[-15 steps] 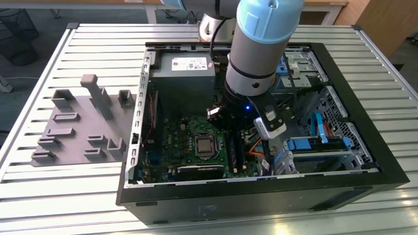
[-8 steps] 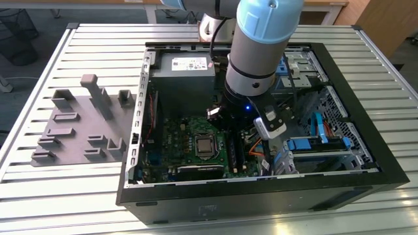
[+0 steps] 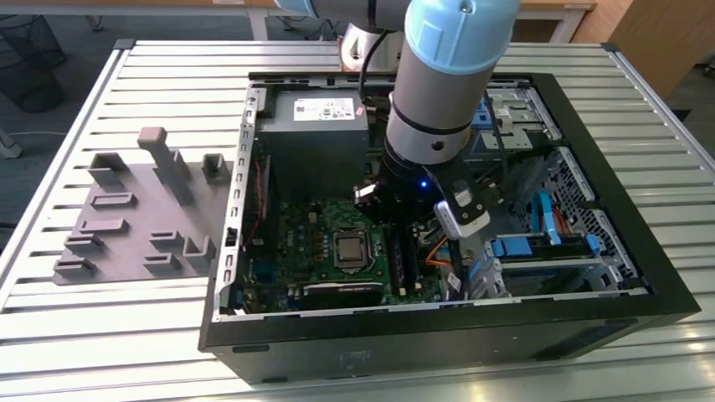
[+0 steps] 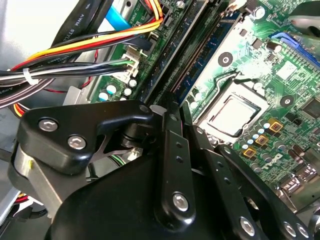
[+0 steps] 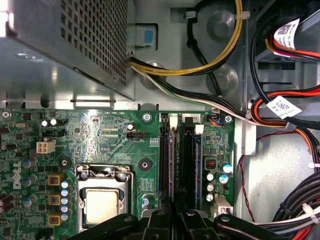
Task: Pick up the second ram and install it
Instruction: 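Insert the second ram into the second slot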
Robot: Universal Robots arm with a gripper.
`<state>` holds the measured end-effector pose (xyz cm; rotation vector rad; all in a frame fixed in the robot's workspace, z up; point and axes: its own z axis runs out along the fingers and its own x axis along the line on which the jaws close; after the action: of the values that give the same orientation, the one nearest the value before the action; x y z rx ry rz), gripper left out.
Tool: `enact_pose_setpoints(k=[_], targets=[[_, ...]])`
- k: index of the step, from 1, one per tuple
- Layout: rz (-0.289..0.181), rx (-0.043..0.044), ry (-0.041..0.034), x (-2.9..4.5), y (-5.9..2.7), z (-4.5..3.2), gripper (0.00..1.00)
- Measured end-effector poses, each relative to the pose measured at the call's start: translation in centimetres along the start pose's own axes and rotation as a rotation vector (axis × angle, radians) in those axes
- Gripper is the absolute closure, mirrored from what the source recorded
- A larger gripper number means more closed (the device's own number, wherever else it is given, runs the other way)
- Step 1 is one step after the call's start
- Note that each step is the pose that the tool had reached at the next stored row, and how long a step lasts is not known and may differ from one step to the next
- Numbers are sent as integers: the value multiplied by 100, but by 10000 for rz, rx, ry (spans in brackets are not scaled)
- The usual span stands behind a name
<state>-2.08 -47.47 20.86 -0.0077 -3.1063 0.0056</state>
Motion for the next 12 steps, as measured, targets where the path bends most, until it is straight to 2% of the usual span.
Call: enact_pose_setpoints(k=[6, 12], targets=[[0, 2, 0, 0, 0, -2, 86], [0, 2, 0, 2, 1, -53, 86]])
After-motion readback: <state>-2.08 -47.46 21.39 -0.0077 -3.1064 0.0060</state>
